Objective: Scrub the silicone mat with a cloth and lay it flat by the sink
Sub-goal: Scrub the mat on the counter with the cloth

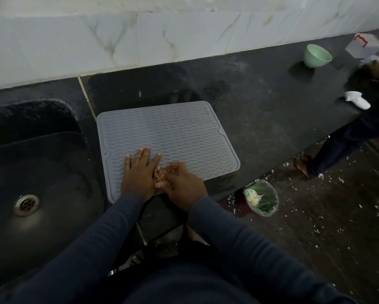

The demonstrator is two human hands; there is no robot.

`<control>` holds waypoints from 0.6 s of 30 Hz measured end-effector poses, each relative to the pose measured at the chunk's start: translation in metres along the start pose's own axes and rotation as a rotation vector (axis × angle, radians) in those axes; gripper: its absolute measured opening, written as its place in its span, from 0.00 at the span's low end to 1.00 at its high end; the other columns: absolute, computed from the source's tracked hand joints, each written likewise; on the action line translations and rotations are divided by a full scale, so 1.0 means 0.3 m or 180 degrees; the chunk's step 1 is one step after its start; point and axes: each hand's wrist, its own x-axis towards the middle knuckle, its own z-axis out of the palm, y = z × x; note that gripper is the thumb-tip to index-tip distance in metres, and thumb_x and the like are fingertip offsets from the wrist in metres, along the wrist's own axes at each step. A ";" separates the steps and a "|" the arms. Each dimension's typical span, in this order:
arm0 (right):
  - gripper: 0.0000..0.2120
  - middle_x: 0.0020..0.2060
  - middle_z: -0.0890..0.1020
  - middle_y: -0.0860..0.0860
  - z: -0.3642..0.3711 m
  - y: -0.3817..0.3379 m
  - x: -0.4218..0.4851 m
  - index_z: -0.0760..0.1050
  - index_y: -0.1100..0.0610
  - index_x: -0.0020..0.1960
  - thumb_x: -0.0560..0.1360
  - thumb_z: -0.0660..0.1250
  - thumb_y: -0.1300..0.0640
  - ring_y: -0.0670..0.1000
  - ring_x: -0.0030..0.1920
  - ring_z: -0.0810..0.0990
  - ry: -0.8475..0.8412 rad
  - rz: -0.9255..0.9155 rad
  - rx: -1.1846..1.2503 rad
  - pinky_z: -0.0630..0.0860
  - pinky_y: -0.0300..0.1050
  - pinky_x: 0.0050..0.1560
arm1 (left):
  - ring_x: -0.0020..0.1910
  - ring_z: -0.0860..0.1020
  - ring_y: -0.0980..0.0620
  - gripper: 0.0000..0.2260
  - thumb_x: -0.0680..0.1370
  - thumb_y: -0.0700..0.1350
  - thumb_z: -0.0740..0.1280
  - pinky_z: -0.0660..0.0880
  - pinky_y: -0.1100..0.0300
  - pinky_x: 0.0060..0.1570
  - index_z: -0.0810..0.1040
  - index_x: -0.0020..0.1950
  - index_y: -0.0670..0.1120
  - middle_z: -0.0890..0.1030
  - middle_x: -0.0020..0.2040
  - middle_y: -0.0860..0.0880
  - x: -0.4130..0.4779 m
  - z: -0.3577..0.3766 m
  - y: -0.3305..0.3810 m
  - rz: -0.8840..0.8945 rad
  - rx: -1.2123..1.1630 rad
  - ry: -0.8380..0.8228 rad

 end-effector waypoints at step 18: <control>0.22 0.60 0.76 0.54 -0.123 0.096 0.254 0.73 0.48 0.66 0.79 0.55 0.37 0.59 0.59 0.76 -0.0175 -0.0231 0.0140 0.71 0.51 0.57 | 0.72 0.64 0.42 0.22 0.80 0.46 0.56 0.54 0.44 0.72 0.64 0.74 0.44 0.68 0.72 0.41 0.127 -0.032 0.080 -0.0893 -0.0794 0.0507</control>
